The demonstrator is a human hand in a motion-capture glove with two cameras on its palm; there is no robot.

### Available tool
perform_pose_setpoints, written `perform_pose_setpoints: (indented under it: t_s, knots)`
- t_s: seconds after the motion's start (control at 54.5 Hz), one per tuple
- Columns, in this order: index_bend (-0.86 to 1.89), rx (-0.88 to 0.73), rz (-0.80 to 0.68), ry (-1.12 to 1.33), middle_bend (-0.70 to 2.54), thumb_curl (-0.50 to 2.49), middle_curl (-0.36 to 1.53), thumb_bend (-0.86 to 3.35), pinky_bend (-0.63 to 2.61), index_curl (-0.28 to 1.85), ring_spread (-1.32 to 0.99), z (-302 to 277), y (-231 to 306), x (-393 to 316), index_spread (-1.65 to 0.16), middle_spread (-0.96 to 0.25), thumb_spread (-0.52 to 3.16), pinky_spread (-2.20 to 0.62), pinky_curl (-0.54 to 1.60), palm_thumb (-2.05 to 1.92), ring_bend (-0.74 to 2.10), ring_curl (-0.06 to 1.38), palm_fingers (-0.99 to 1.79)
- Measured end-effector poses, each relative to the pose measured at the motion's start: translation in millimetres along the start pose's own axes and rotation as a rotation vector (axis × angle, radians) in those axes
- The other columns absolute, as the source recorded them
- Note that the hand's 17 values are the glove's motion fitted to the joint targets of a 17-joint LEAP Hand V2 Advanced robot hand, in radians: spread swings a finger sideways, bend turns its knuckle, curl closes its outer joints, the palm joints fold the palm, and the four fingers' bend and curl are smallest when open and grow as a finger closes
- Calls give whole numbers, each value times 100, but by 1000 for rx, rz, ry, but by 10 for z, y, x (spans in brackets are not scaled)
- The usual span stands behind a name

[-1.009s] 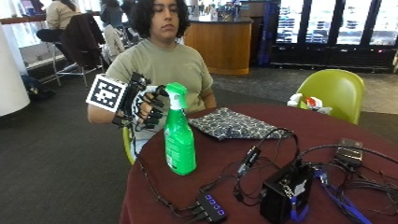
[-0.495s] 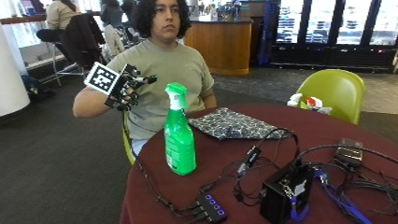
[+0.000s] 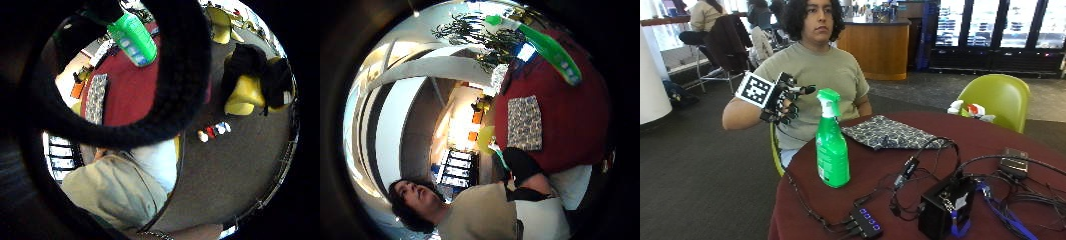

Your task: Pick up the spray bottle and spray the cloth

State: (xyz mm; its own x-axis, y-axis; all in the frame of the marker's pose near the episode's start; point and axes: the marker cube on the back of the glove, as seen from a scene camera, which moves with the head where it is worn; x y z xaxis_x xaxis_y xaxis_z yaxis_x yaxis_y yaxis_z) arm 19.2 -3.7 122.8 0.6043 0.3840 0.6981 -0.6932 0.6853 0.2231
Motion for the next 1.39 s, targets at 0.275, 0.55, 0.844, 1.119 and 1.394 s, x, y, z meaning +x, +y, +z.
perform_pose_setpoints:
  t_s: [0.275, 0.55, 0.844, 1.119, 1.394]
  knots:
    - [13, 19, -17, -198, 27, 39, 37, -2, 54, 17, -1, 381, -933, -49, -34, 3, 96, 22, 35, 66, 57, 34, 25]
    - [11, 180, -42, -222, 27, 39, 37, -3, 46, 18, -7, 570, -1604, -5, -31, 0, 93, 14, 33, 70, 60, 34, 34]
    - [7, 265, -66, -191, 22, 38, 36, -3, 51, 14, -17, 852, -2141, 33, -32, -6, 91, -1, 36, 66, 71, 37, 48]
    - [26, 8, 203, -348, 34, 42, 41, 1, 25, 29, -18, 906, -2366, 42, -28, -12, 93, -5, 29, 77, 56, 33, 105]
    - [26, 45, 0, -390, 43, 57, 48, -2, 36, 40, -18, 429, -2058, -517, -28, -18, 57, -23, 36, 96, 52, 39, 138]
